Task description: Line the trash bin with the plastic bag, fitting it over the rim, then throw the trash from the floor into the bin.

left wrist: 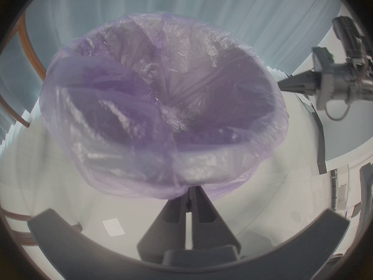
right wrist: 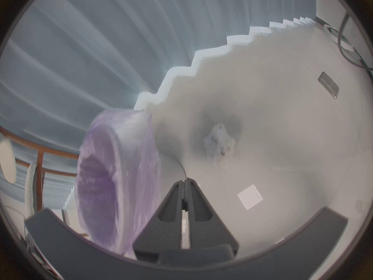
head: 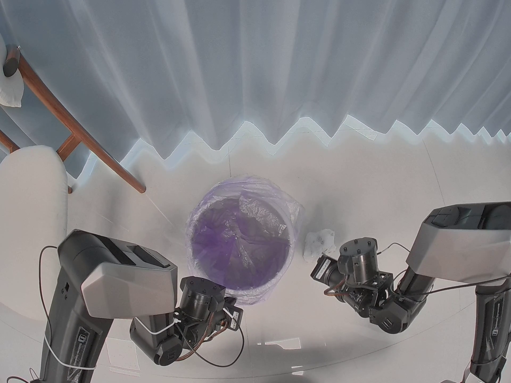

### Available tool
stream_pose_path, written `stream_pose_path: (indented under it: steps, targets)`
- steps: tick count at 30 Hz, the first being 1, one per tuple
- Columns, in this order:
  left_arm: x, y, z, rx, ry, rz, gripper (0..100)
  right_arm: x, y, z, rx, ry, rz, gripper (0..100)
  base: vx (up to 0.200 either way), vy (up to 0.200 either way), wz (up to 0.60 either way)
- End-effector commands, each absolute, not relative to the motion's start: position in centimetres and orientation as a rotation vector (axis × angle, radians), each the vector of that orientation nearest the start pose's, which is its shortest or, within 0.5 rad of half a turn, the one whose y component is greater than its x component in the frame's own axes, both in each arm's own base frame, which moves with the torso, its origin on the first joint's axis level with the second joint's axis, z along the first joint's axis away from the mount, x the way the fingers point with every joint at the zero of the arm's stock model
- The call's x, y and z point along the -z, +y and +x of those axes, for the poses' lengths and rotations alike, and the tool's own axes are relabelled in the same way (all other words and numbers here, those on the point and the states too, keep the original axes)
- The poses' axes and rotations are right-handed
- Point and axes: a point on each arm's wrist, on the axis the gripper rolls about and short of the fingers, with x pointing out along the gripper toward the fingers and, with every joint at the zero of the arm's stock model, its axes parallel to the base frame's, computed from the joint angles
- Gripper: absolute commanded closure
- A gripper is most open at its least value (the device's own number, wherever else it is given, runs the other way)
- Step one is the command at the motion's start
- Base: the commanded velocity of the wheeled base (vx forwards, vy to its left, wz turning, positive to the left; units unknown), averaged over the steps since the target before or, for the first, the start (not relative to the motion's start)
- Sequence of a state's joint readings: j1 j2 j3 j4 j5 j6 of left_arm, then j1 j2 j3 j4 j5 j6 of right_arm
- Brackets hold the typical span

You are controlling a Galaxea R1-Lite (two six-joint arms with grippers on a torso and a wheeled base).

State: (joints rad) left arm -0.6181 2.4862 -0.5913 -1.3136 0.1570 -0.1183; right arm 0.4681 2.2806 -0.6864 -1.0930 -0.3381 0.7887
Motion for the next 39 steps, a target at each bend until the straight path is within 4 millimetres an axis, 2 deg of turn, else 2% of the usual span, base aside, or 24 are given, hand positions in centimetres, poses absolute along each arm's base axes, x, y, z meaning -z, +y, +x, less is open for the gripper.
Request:
stream_pose_path:
  steps: [1, 4, 8, 15, 19, 27, 33, 39]
  targets:
    - [6.1, -19.5, 27.4, 0.427, 0.557, 0.108, 100, -0.7, 13.9, 36.1, 0.103, 0.380, 0.622, 100, 0.000, 0.000, 0.00]
    - [6.2, -19.5, 27.4, 0.427, 0.557, 0.108, 100, -2.0, 13.5, 37.8, 0.098, 0.312, 0.657, 100, 0.000, 0.000, 0.00]
    - [6.2, -19.6, 27.4, 0.427, 0.557, 0.109, 100, -2.8, 13.4, 39.3, 0.082, 0.265, 0.682, 100, 0.000, 0.000, 0.00]
    - [6.2, -19.6, 27.4, 0.425, 0.556, 0.109, 100, -3.5, 14.4, 39.9, 0.022, 0.245, 0.702, 100, 0.000, 0.000, 0.00]
    - [6.2, -19.6, 27.4, 0.425, 0.558, 0.110, 100, -2.7, 15.3, 40.1, -0.018, 0.270, 0.701, 100, 0.000, 0.000, 0.00]
    - [6.3, -19.6, 27.3, 0.426, 0.559, 0.111, 100, -2.8, 16.3, 40.2, -0.060, 0.275, 0.704, 100, 0.000, 0.000, 0.00]
    - [6.7, -20.0, 27.0, 0.439, 0.568, 0.121, 100, -1.5, 17.5, 39.8, -0.092, 0.318, 0.692, 100, 0.000, 0.000, 0.00]
    - [6.7, -20.0, 27.0, 0.440, 0.568, 0.123, 100, 0.4, 17.3, 39.9, -0.076, 0.352, 0.683, 100, 0.000, 0.000, 0.00]
